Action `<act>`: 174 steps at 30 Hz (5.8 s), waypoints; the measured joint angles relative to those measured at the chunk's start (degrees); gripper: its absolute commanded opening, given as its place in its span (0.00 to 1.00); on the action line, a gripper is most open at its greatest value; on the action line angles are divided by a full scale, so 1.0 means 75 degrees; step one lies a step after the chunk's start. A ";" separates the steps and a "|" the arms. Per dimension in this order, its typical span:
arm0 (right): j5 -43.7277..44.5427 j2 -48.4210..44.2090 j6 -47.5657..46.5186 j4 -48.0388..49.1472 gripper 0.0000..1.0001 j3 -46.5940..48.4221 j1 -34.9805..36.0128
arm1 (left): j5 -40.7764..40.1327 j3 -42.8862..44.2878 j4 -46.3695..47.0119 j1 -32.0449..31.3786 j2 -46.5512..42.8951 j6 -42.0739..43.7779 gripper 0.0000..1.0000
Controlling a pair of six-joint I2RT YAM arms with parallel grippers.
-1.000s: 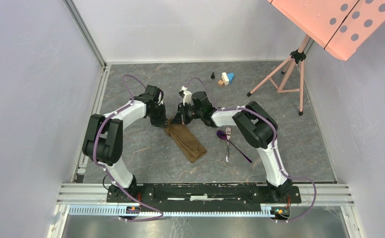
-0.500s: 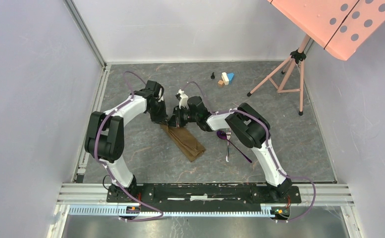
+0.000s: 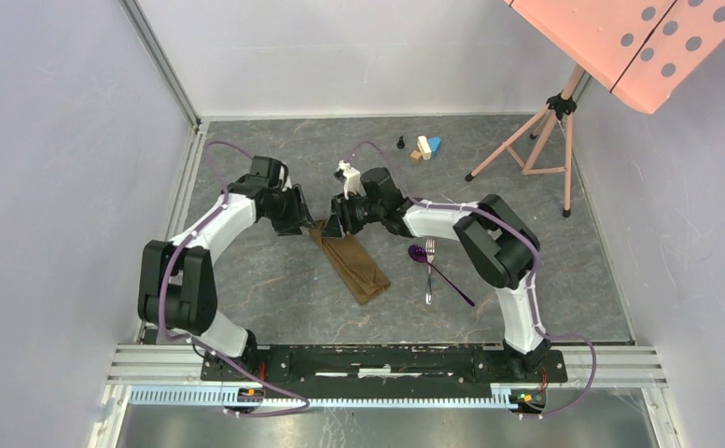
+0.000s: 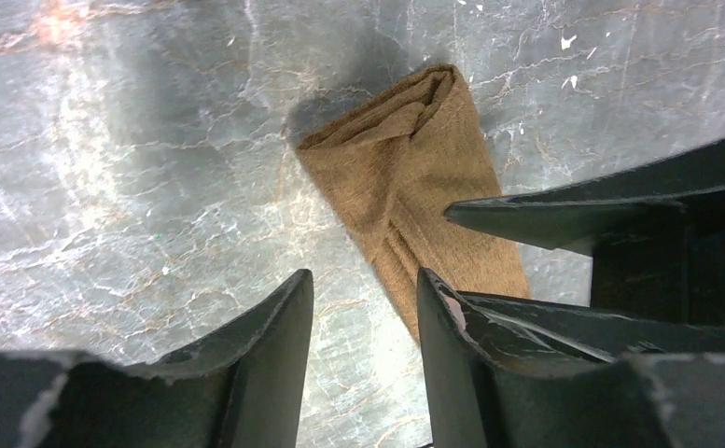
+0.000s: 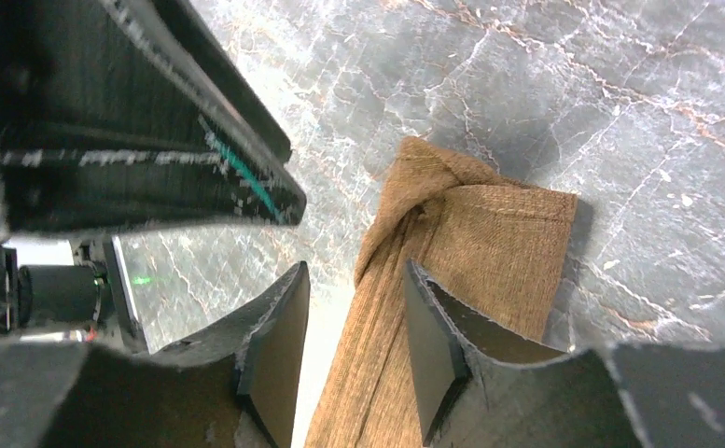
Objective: Fold the napkin into a case and place the utensils inside
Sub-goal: Grasp the top corner of the smaller rectangle folded napkin from the folded napkin, then smooth out the smaller rectangle-folded napkin at the center of the board, then pick up the smaller rectangle-folded napkin from the center of the board.
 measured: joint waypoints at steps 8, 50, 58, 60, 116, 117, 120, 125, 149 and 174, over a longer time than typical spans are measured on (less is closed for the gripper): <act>0.0184 -0.0796 -0.1262 -0.0886 0.34 -0.0192 0.0006 | 0.1154 -0.1113 0.0886 0.0801 -0.0233 -0.0554 0.54; 0.3654 -0.1230 -0.3363 -0.2087 0.03 -0.0915 0.1664 | 0.2457 -0.3689 0.4392 0.0236 0.0067 -0.3928 0.17; 0.3337 -0.1221 -0.2961 -0.2442 0.00 -0.0408 0.1696 | 0.2521 -0.4141 0.5365 0.0175 0.0131 -0.4529 0.03; 0.3177 -0.1207 -0.2725 -0.2413 0.00 -0.0303 0.1699 | 0.2495 -0.4246 0.5537 0.0160 0.0096 -0.4686 0.02; 0.2882 -0.2684 -0.2996 -0.0912 0.32 -0.3293 0.1716 | 0.2509 -0.2008 0.3334 0.0801 0.1169 -0.2734 0.02; 0.3034 -0.2736 -0.3069 -0.1000 0.34 -0.3290 0.1795 | 0.2506 -0.2005 0.3331 0.0799 0.1160 -0.2687 0.02; 0.3506 -0.2940 -0.3334 -0.1518 0.49 -0.3156 0.2020 | 0.2489 -0.1999 0.3246 0.0801 0.1125 -0.2576 0.02; 0.4185 -0.3034 -0.3748 -0.2136 0.67 -0.2500 0.2430 | 0.2454 -0.1923 0.3063 0.0801 0.1116 -0.2413 0.02; 0.7224 -0.1081 -0.3398 -0.0822 0.48 -0.1489 0.3552 | 0.2372 -0.1816 0.2812 0.0801 0.1119 -0.2366 0.04; 0.5662 -0.1466 -0.2617 0.0096 0.00 -0.2043 0.3209 | 0.1833 -0.0548 0.0073 0.2588 -0.1883 -0.0746 0.47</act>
